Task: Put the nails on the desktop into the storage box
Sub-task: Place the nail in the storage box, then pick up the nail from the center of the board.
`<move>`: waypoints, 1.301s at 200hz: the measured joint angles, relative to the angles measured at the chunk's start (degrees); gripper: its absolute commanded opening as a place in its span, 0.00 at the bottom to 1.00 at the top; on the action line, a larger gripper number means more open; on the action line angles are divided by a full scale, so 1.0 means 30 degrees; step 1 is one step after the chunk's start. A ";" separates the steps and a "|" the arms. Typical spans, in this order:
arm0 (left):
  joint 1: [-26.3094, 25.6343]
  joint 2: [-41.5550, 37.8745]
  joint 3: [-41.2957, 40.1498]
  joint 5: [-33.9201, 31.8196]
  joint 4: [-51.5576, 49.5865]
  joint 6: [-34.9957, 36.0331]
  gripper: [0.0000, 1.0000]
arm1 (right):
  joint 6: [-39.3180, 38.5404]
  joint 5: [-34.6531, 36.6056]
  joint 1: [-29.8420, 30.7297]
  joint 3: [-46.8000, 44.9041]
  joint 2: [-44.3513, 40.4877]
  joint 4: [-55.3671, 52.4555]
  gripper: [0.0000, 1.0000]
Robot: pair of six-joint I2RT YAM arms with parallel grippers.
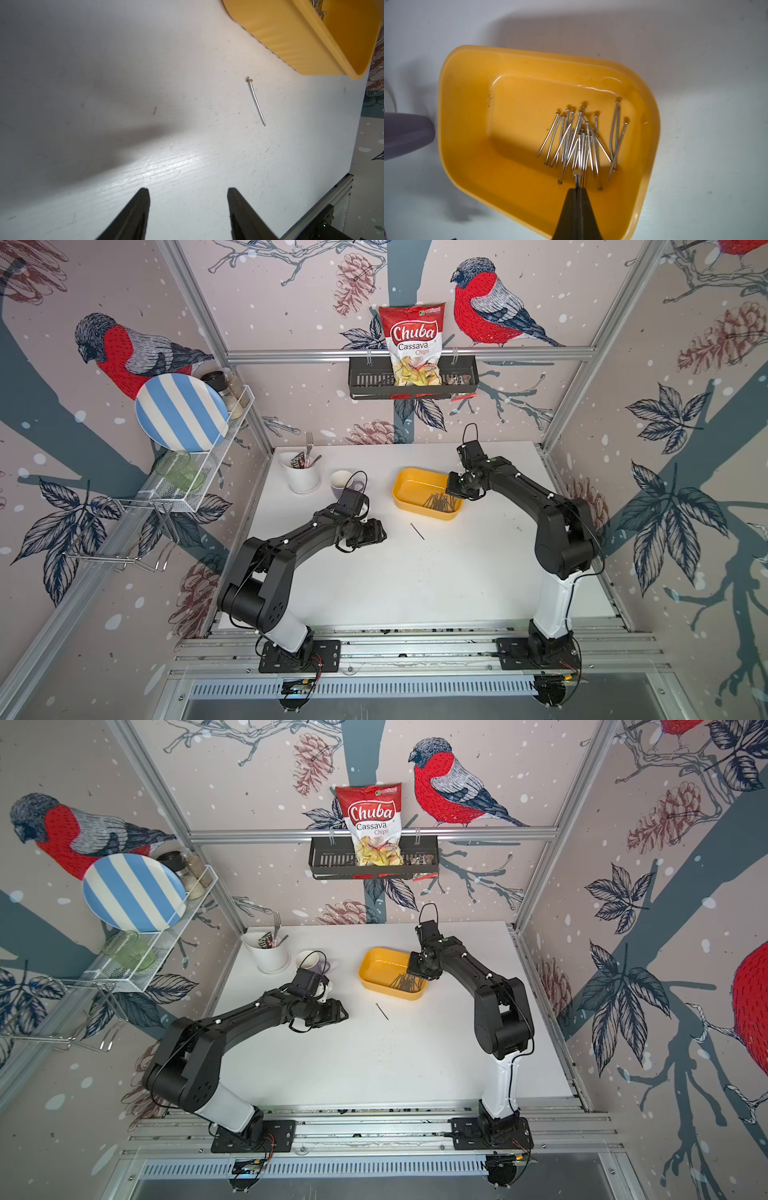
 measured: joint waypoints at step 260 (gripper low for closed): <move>0.0386 -0.1071 -0.1078 -0.0590 -0.0102 -0.0066 0.62 | -0.5909 0.0750 0.6390 -0.1887 0.0051 -0.0306 0.45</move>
